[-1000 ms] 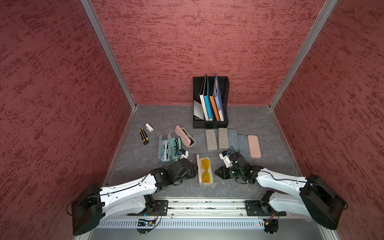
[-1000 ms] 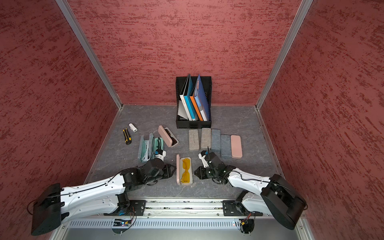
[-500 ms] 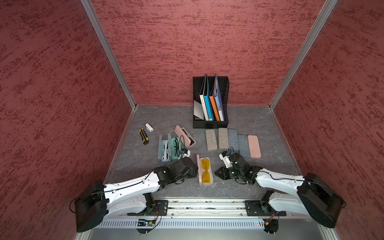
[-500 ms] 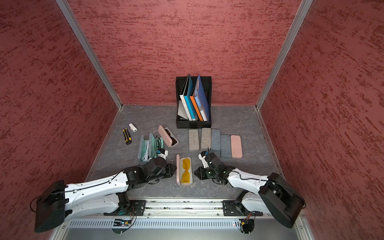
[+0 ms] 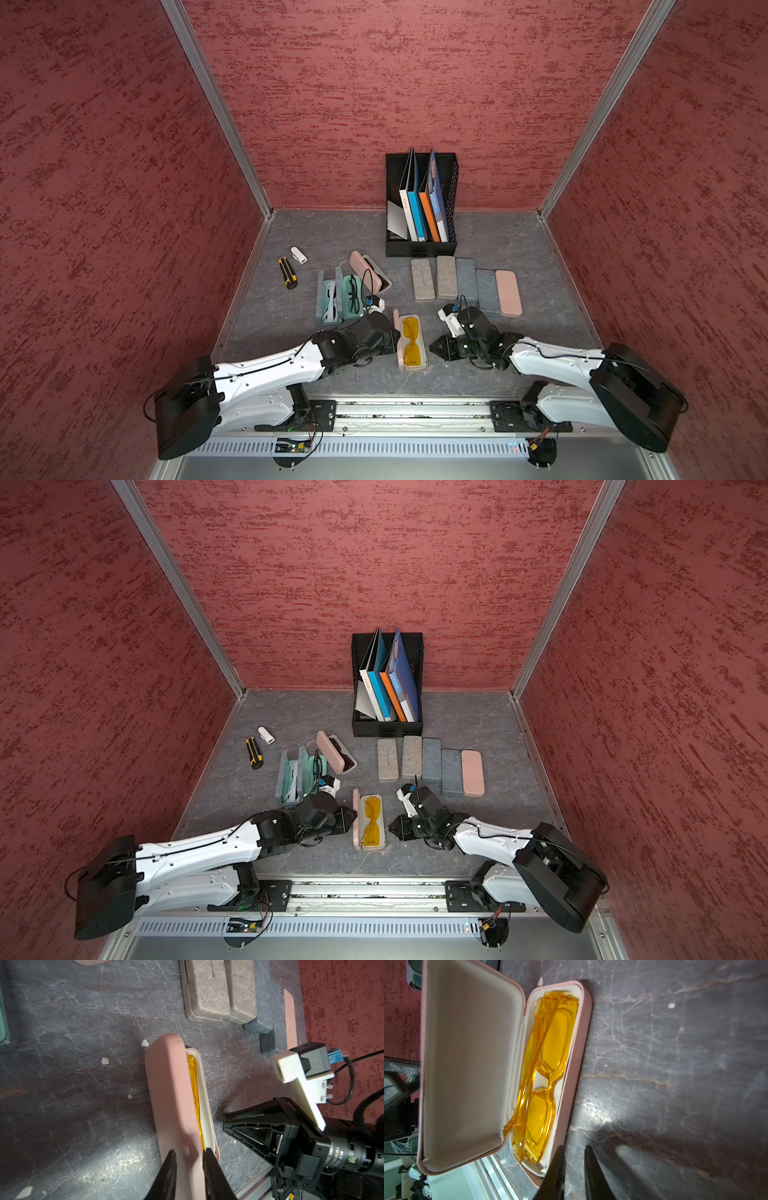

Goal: Close the glasses case
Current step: Close the glasses case at the center of the board.

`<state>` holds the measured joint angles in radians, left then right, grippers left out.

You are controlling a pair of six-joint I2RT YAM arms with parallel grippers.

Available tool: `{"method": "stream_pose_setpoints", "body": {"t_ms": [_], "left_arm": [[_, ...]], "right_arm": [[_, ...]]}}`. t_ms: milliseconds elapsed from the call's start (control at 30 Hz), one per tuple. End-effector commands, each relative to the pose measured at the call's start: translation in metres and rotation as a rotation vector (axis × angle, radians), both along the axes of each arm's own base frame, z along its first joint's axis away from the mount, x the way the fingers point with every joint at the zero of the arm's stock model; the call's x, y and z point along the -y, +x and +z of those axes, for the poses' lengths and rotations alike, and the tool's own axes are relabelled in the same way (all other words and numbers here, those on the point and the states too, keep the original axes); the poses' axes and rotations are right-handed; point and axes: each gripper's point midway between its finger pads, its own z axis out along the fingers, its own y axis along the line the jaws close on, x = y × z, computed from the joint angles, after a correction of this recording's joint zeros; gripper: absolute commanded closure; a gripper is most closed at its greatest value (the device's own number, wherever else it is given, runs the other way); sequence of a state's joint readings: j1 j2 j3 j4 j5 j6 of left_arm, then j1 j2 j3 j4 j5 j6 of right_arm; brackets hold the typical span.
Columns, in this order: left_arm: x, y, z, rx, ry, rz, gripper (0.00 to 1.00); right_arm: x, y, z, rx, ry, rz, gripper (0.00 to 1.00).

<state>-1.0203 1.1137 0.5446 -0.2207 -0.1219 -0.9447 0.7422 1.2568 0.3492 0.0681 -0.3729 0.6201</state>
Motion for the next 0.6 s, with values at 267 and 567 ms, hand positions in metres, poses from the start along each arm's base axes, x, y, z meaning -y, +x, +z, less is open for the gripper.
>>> {"method": "stream_pose_setpoints", "body": {"t_ms": [267, 567], "left_arm": [[0.033, 0.006, -0.008, -0.014, 0.012, -0.062, 0.97], [0.060, 0.004, -0.033, -0.059, 0.046, -0.112, 1.00]], "right_arm": [[-0.002, 0.000, -0.004, 0.004, 0.018, 0.014, 0.86], [-0.003, -0.001, -0.010, -0.011, 0.020, 0.017, 0.93]]}}
